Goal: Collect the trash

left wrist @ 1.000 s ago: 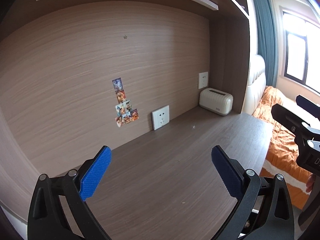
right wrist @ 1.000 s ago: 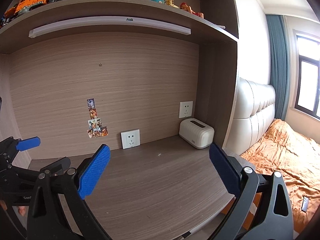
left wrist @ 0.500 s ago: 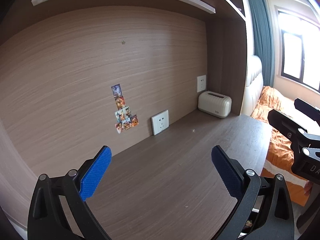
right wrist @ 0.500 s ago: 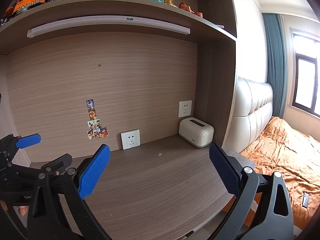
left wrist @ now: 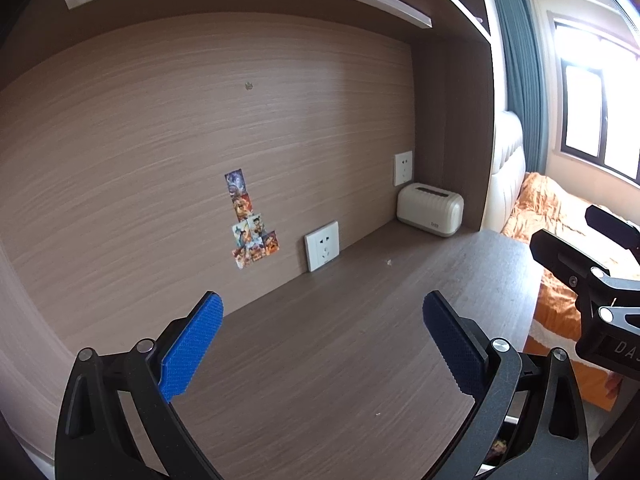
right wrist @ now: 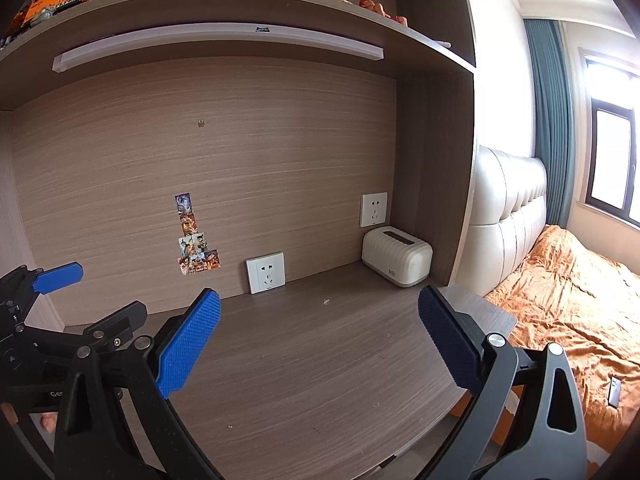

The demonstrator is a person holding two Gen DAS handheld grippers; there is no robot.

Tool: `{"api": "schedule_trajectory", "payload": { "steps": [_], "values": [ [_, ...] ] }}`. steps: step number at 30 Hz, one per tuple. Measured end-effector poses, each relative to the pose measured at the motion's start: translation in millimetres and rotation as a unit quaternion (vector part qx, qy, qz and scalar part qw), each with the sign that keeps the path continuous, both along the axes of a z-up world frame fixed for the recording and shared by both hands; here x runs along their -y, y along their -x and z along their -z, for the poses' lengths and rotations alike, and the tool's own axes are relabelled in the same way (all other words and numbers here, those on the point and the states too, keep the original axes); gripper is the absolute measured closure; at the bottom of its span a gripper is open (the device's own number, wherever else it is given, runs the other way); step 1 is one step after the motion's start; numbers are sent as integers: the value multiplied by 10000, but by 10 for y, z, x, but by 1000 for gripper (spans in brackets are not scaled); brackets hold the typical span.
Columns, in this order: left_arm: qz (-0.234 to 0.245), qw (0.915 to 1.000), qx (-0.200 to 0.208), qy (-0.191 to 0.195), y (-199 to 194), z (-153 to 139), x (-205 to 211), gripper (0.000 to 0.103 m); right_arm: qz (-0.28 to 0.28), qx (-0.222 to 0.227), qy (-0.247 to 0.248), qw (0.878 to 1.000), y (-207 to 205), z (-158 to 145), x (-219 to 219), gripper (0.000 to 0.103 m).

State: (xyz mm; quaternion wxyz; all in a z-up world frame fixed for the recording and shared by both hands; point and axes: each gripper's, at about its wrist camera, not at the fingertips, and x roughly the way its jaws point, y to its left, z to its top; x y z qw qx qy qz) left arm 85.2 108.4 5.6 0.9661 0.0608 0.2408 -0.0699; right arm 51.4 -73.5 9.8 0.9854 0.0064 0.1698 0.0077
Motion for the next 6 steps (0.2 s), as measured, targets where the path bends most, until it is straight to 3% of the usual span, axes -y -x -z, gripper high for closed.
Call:
{"api": "schedule_trajectory", "payload": {
  "steps": [6],
  "values": [
    [273, 9995, -150, 40, -49, 54, 41, 5, 86, -135, -49, 9999, -44, 51, -12, 5]
  ]
}}
